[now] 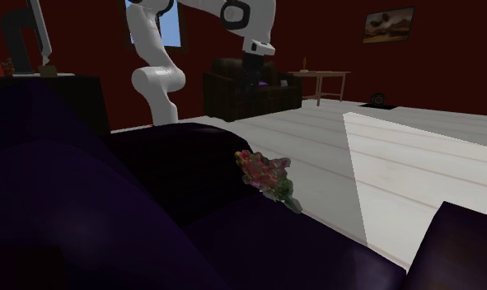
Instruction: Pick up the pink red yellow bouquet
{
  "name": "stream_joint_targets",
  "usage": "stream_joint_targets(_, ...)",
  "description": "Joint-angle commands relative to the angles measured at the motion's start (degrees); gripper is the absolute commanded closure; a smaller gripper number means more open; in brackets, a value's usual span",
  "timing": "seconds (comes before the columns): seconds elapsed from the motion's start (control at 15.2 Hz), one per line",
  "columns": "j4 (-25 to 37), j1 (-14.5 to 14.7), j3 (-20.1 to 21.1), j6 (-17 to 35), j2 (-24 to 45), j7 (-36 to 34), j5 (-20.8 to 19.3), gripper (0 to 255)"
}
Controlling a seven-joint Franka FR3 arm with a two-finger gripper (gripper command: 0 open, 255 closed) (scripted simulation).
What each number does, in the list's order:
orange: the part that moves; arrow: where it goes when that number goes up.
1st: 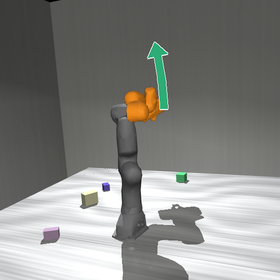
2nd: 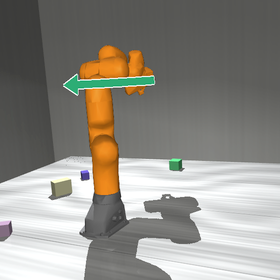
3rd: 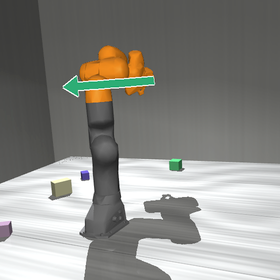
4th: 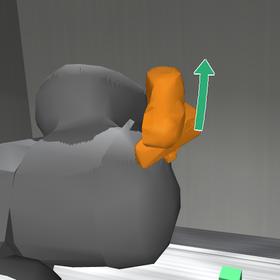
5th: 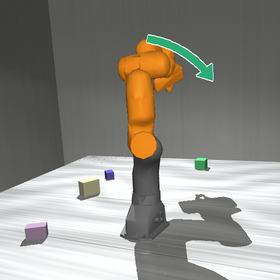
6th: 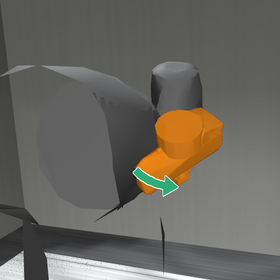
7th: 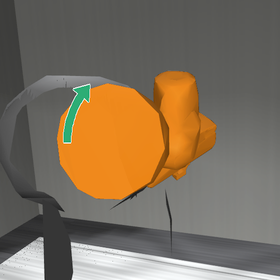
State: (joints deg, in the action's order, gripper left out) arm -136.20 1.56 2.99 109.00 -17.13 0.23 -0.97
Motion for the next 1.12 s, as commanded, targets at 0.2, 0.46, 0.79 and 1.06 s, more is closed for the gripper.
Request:
stream_joint_targets(0.2, 4.20, -0.40, 0.69, 7.02, 11.40, -2.24, -2.46, 0)
stream_joint_targets(0.46, 9.02, -0.36, 0.93, 10.99, 20.50, -4.52, -4.81, 0)
stream_joint_targets(0.79, 16.76, 0.15, 0.54, 14.22, 31.90, -7.26, -7.88, 0)
stream_joint_targets(1.06, 24.33, 0.87, -0.22, 15.44, 41.05, -9.02, -10.00, 0)
